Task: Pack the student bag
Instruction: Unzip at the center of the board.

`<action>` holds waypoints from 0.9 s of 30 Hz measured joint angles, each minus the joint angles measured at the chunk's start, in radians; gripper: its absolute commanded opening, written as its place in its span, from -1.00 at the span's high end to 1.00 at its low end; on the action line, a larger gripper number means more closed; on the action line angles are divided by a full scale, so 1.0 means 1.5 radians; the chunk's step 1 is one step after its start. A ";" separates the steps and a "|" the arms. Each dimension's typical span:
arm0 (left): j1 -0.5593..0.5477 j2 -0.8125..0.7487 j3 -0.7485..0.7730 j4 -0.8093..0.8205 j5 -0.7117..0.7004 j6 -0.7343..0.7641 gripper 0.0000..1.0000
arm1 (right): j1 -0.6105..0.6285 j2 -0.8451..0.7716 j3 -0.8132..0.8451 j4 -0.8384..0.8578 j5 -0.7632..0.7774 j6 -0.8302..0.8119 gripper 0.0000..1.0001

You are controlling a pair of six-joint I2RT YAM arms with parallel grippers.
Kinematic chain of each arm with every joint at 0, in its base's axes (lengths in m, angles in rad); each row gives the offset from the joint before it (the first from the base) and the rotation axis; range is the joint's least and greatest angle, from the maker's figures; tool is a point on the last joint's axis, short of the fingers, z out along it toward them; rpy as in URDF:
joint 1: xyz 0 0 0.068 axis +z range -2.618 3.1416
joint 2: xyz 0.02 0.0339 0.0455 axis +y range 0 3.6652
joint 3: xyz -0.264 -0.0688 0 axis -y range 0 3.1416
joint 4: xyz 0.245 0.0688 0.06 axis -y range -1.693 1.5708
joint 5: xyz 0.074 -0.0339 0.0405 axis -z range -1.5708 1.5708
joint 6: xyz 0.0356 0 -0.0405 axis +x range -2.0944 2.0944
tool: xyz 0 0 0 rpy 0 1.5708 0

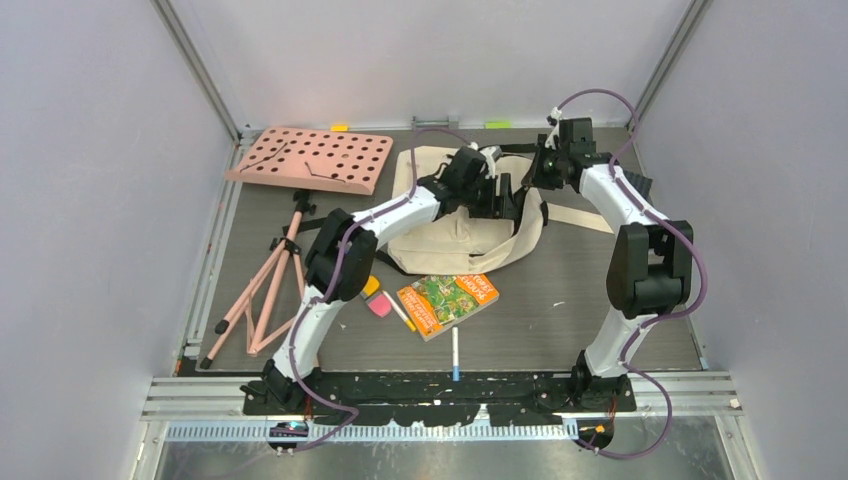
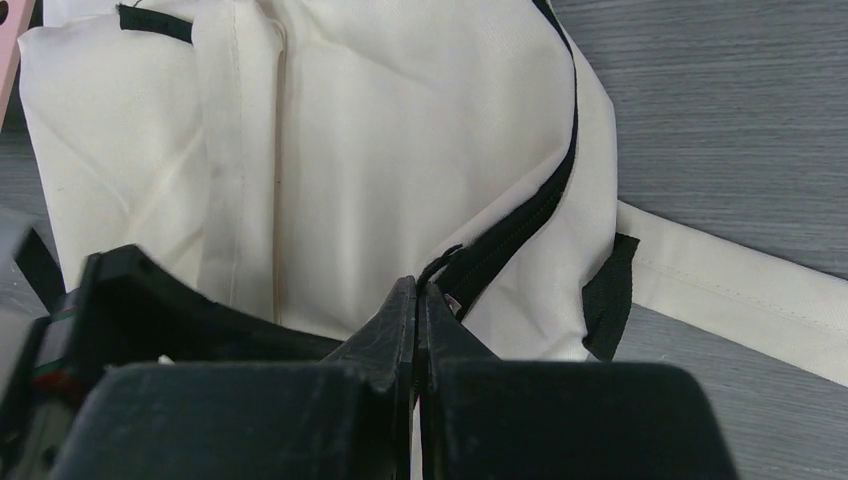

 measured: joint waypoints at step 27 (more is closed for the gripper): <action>0.040 -0.075 -0.023 -0.033 -0.008 -0.022 1.00 | -0.006 0.016 0.043 -0.008 0.100 0.011 0.99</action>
